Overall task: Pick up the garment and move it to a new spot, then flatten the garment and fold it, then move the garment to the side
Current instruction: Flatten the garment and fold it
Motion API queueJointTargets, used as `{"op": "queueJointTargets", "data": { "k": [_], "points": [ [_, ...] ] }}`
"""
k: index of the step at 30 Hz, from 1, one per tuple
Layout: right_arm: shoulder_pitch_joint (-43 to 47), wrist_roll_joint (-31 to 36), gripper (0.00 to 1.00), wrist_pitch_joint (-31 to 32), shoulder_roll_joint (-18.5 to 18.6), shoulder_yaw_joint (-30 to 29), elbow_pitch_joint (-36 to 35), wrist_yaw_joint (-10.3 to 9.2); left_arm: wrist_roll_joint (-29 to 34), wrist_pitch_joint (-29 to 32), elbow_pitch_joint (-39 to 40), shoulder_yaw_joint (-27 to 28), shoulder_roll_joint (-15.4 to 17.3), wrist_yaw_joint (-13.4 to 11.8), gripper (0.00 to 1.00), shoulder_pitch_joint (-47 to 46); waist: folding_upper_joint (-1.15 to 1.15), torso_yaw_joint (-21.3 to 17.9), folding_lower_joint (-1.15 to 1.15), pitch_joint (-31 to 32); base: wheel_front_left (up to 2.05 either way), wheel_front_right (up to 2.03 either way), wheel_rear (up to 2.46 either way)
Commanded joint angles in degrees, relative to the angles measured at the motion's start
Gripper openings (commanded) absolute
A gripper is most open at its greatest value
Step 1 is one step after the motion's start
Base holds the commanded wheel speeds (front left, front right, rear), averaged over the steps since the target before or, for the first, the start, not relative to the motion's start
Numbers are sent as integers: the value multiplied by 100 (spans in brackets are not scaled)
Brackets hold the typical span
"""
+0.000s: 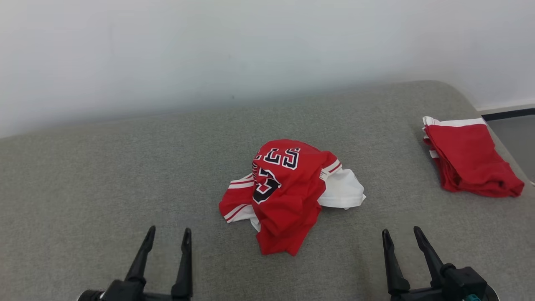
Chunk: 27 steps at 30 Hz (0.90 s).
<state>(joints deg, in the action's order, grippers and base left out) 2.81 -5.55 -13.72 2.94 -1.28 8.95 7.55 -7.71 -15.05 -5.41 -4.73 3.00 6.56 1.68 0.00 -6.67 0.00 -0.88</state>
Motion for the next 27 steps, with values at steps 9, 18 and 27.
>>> {"op": "queueJointTargets", "data": {
  "k": [9,18,27],
  "points": [
    [-159,-86,100,-71,-15,90,80,-14,-263,784,-174,-1120,85,100,100,-1246,0,-815,0,-263,0,0,0],
    [-226,-148,100,-116,-15,100,144,-14,-394,1892,-418,-1970,293,38,100,-1713,0,-1328,0,-408,0,0,0],
    [-254,-157,100,-140,-15,129,194,-14,99,2149,-823,-1891,352,-744,100,-1841,0,-1494,0,-400,0,0,0]
  ]
}}
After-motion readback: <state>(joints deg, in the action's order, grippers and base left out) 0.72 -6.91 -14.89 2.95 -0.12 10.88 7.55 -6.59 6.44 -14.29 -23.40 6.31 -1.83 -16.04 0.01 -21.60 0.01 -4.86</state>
